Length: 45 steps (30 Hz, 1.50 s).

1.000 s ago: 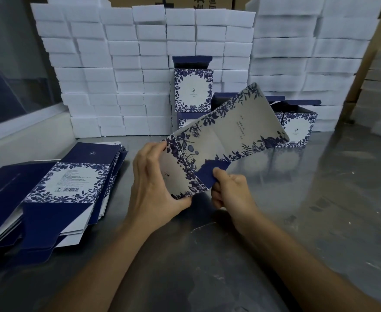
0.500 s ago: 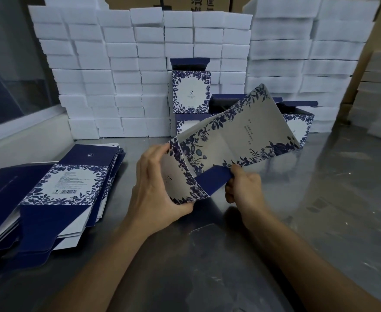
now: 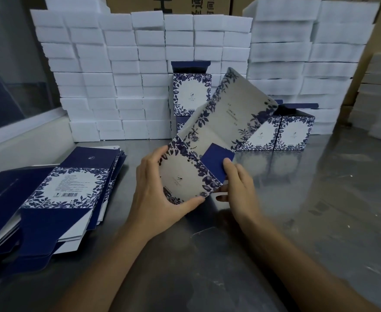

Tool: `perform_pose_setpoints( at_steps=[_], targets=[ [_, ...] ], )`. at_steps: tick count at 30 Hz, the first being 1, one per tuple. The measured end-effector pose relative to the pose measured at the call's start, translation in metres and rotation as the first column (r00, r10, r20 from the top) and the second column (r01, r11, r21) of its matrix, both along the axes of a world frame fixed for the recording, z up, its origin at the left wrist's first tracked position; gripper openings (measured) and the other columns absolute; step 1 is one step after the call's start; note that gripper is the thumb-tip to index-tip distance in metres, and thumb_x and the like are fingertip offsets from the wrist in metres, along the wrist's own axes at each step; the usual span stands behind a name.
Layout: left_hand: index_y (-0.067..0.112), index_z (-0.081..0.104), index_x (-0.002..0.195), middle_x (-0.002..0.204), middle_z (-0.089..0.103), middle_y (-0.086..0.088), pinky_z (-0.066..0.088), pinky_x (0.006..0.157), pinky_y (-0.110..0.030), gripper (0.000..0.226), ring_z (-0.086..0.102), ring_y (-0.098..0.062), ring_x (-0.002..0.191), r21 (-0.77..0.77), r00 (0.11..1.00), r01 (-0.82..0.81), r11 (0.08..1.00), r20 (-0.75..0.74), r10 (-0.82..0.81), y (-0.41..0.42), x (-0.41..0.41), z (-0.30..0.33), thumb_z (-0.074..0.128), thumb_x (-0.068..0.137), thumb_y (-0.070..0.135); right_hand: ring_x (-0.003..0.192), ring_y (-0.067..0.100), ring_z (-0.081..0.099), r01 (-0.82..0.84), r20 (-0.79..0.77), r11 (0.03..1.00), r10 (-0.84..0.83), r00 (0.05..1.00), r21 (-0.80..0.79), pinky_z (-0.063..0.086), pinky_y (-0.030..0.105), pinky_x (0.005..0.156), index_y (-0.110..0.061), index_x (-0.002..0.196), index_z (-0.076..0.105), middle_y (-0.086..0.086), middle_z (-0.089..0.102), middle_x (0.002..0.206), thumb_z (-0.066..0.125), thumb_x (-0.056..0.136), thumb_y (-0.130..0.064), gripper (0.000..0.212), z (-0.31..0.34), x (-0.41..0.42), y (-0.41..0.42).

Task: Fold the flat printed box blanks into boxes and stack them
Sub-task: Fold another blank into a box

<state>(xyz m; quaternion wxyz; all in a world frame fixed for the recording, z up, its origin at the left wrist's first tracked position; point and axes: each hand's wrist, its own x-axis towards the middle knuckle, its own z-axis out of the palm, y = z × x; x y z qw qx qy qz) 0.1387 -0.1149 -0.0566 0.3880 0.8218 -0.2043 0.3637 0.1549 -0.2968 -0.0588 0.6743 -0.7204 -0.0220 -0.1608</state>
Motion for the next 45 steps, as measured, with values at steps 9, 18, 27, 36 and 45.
perform_pose_setpoints(
  at_steps=[9, 18, 27, 36, 45],
  targets=[
    [0.029, 0.054, 0.114, 0.105, 0.059, 0.021, 0.045, 0.082, -0.014, 0.049, 0.058, 0.000, 0.098, -0.328, 0.975, 0.108, 0.939, -0.150, -0.165, -0.002, 0.001, 0.005, 0.060, 0.076, 0.058, 0.110, 0.020, 0.069, -0.086, -0.083, 0.955, 0.114, 0.990, 0.285, 0.056, 0.050, 0.095, -0.022, 0.123, 0.062, 0.000, 0.073, 0.116, 0.047, 0.077, -0.075, 0.071, 0.008, 0.000, 0.005],
    [0.021, 0.065, 0.071, 0.077, 0.071, 0.002, 0.053, 0.078, -0.033, 0.050, 0.065, -0.010, 0.074, -0.738, 0.852, 0.094, 0.669, -0.288, -0.438, -0.006, 0.004, 0.011, 0.047, 0.078, 0.067, 0.113, 0.015, 0.063, -0.110, 0.043, 0.980, 0.104, 0.994, 0.169, 0.044, 0.046, 0.108, -0.030, 0.112, 0.059, -0.001, 0.067, 0.120, 0.051, 0.079, -0.069, 0.052, 0.022, -0.008, 0.006],
    [0.004, 0.064, 0.115, 0.081, 0.071, 0.003, 0.053, 0.088, -0.042, 0.099, 0.066, -0.012, 0.080, -0.805, 0.798, -0.073, 0.589, -0.402, -0.450, -0.006, 0.003, 0.020, 0.047, 0.060, 0.085, 0.088, 0.008, 0.055, -0.154, 0.179, 0.984, 0.136, 0.974, 0.089, 0.044, 0.023, 0.082, -0.023, 0.101, 0.056, -0.001, 0.060, 0.099, 0.052, 0.082, -0.058, 0.040, 0.025, -0.013, 0.005],
    [0.020, 0.053, 0.132, 0.115, 0.067, -0.009, 0.053, 0.081, -0.042, 0.076, 0.065, -0.028, 0.104, -0.907, 0.695, -0.114, 0.404, -0.363, -0.620, -0.002, 0.002, 0.021, 0.072, 0.065, 0.051, 0.097, 0.031, 0.055, -0.166, 0.234, 0.984, 0.147, 0.961, 0.064, 0.043, 0.049, 0.101, -0.007, 0.106, 0.058, 0.028, 0.057, 0.108, 0.046, 0.080, -0.066, 0.066, 0.023, -0.016, 0.009],
    [0.018, 0.070, 0.100, 0.082, 0.070, 0.002, 0.055, 0.075, -0.046, 0.032, 0.065, -0.025, 0.088, -0.921, 0.736, -0.138, 0.365, -0.341, -0.584, 0.012, 0.012, 0.025, 0.067, 0.073, 0.035, 0.072, -0.005, 0.052, -0.132, 0.364, 0.991, 0.127, 0.923, -0.011, 0.041, 0.007, 0.071, -0.020, 0.092, 0.059, -0.025, 0.059, 0.076, 0.050, 0.082, -0.058, 0.041, 0.025, -0.019, 0.008]
  ],
)
